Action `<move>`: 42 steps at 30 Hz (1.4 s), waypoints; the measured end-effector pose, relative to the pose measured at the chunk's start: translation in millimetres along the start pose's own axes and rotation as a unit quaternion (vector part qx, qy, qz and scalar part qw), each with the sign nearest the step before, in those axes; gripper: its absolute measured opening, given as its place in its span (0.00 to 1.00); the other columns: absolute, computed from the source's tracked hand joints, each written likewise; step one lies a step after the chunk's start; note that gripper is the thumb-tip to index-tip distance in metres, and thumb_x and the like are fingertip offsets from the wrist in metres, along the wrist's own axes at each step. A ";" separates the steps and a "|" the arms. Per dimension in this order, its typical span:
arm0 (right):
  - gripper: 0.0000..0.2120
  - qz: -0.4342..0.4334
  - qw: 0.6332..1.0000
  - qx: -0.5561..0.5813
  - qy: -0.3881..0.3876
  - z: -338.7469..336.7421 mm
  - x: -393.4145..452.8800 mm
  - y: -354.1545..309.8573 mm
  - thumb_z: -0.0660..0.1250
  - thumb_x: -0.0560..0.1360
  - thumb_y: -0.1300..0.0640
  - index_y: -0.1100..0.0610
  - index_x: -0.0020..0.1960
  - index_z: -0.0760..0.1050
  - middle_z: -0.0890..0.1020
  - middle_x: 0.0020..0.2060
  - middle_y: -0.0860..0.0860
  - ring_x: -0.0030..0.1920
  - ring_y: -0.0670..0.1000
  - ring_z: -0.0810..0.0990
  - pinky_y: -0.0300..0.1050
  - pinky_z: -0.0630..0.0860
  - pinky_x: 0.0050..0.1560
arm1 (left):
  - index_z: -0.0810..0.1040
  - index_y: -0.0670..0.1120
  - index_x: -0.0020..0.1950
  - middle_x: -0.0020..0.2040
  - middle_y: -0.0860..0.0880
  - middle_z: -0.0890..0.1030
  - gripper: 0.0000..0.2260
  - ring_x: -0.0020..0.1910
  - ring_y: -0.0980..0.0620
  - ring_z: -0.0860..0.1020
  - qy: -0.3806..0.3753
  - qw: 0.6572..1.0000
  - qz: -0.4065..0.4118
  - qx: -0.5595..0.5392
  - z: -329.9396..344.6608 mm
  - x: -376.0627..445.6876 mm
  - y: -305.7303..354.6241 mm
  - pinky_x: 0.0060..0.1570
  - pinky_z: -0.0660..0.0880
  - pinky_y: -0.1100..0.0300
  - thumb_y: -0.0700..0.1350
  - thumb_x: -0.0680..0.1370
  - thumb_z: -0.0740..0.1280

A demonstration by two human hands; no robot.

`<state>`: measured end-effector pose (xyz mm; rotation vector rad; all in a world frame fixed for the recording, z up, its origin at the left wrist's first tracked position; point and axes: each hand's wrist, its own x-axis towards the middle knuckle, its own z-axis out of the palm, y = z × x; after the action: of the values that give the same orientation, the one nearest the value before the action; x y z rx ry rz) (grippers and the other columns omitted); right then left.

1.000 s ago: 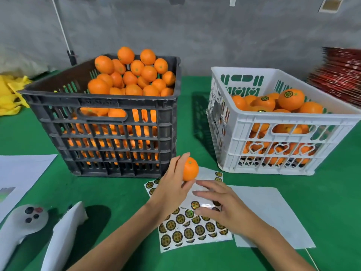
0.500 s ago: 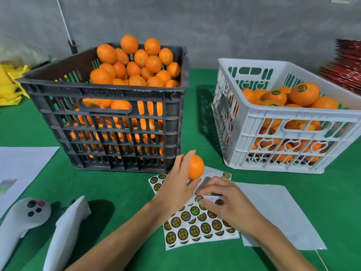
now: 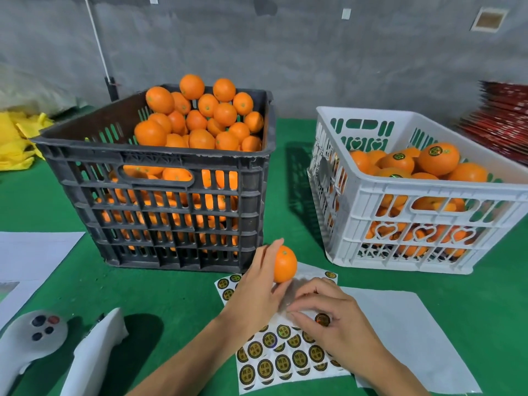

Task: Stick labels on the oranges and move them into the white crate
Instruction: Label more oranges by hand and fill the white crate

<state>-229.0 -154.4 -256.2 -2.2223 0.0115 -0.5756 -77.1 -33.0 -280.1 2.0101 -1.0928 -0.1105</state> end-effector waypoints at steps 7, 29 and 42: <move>0.04 0.120 0.958 0.205 0.160 -7.0 26.2 -17.4 0.76 0.74 0.54 0.49 0.48 0.88 0.83 0.46 0.52 0.48 0.55 0.81 0.48 0.79 0.52 | 0.52 0.75 0.73 0.70 0.65 0.62 0.36 0.59 0.71 0.73 0.006 0.997 -0.011 -0.079 -8.6 4.1 16.8 0.55 0.72 0.69 0.49 0.79 0.71; 0.27 0.037 0.942 0.038 0.333 -132.3 101.0 -71.3 0.75 0.75 0.43 0.35 0.70 0.69 0.75 0.62 0.34 0.59 0.38 0.79 0.33 0.79 0.52 | 0.50 0.65 0.79 0.78 0.66 0.56 0.35 0.77 0.67 0.57 0.023 0.984 0.171 -0.046 -68.1 104.5 184.2 0.74 0.60 0.64 0.50 0.80 0.68; 0.14 0.017 0.948 -0.084 0.305 -143.1 184.3 -77.6 0.63 0.83 0.60 0.53 0.66 0.79 0.78 0.65 0.46 0.54 0.45 0.83 0.36 0.79 0.55 | 0.75 0.51 0.64 0.63 0.53 0.72 0.12 0.55 0.57 0.77 0.099 0.991 0.087 0.010 -150.1 142.8 158.1 0.52 0.79 0.58 0.48 0.81 0.68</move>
<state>-136.3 -242.4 -46.2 -2.1105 0.4304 -1.2608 -28.5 -88.5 -30.2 1.8879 -1.1364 0.1876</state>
